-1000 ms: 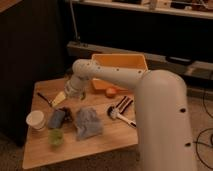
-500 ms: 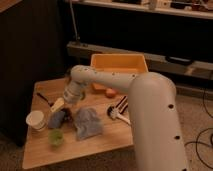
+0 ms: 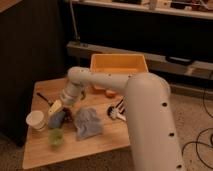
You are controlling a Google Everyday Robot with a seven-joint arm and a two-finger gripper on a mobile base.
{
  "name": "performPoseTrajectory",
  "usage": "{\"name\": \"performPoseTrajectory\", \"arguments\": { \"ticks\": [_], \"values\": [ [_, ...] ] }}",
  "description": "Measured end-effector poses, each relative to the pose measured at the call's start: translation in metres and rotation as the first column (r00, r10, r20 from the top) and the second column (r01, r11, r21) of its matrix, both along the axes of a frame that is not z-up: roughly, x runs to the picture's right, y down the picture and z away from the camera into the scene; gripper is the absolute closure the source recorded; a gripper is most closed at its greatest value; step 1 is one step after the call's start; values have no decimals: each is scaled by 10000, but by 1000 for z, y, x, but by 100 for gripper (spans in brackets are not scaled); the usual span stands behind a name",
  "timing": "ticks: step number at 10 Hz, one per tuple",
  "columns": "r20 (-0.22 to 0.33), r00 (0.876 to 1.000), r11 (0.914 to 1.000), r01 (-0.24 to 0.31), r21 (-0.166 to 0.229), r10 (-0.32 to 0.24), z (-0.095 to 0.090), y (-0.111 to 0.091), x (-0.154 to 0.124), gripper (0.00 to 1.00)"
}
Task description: Place sponge in tray
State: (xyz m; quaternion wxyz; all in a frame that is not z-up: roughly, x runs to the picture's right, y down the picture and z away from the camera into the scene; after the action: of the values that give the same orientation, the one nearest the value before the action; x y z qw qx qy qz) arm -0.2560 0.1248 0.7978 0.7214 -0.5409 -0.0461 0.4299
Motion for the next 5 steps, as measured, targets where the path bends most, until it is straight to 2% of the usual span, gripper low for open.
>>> {"name": "performPoseTrajectory", "arguments": {
  "ticks": [5],
  "values": [
    [292,9994,9998,180,-127,-177,-1,4,-11,20]
  ]
}}
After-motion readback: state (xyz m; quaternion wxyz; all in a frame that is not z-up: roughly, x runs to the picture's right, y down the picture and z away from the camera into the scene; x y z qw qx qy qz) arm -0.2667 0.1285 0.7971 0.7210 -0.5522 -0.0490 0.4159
